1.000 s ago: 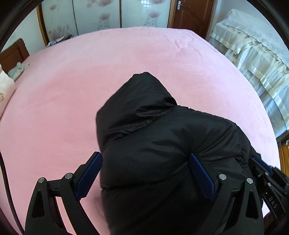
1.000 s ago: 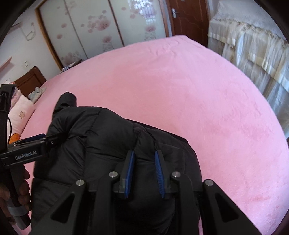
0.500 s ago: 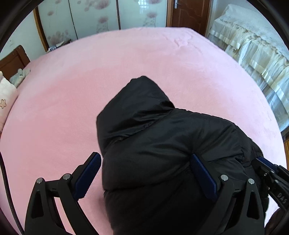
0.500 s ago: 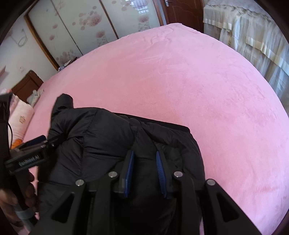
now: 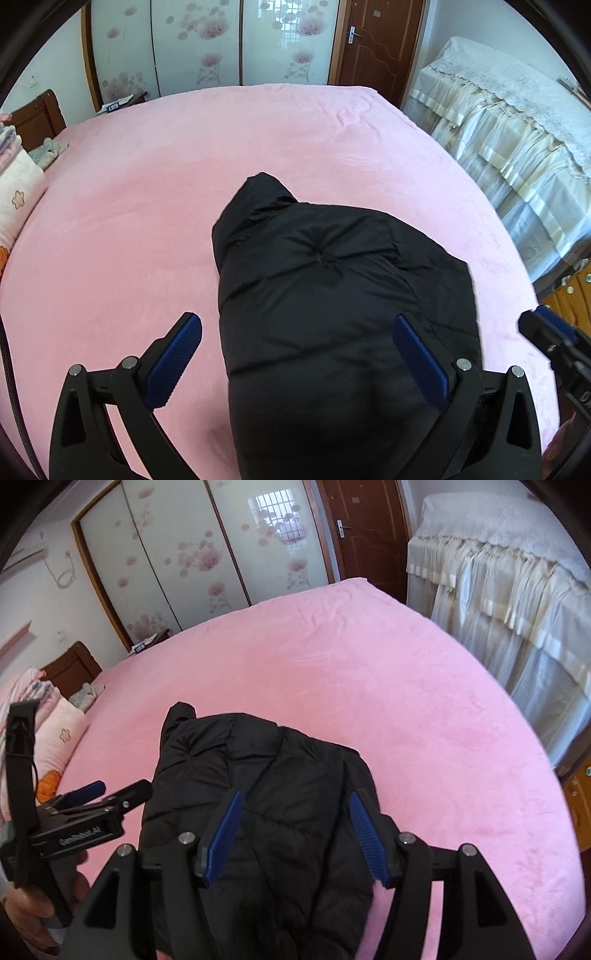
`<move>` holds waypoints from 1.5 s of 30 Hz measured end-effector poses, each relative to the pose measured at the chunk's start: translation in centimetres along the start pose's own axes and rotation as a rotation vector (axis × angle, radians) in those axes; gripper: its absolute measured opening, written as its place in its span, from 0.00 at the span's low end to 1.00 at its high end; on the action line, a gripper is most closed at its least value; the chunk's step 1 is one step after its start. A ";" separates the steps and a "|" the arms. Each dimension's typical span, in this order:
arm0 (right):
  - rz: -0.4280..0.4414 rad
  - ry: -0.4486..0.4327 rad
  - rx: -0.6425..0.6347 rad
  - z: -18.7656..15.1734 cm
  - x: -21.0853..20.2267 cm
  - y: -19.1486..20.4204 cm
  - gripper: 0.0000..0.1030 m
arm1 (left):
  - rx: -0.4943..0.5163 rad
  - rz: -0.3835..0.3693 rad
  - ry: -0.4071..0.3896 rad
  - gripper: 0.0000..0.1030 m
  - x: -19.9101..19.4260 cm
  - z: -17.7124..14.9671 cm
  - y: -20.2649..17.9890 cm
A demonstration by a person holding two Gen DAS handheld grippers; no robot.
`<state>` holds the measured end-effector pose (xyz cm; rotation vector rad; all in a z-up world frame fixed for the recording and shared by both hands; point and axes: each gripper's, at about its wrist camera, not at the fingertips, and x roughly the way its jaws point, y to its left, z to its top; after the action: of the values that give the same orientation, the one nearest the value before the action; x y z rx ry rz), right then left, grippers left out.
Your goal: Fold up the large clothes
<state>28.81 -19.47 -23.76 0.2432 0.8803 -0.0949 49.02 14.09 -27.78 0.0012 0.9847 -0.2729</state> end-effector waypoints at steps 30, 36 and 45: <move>0.062 0.071 -0.070 -3.5 -3.7 -0.4 0.90 | 0.008 -0.108 0.087 1.00 -4.7 -5.5 -1.8; 0.136 0.150 0.021 -3.0 -1.2 -2.7 0.90 | -0.020 -0.070 0.122 1.00 -2.8 -5.4 -1.0; 0.139 0.236 0.069 -2.8 2.3 -4.3 0.90 | -0.083 -0.037 0.200 1.00 1.4 -4.7 1.3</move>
<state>27.42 -22.87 -27.97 0.3849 1.0931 0.0342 46.16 15.64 -31.75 -0.0663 1.1956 -0.2697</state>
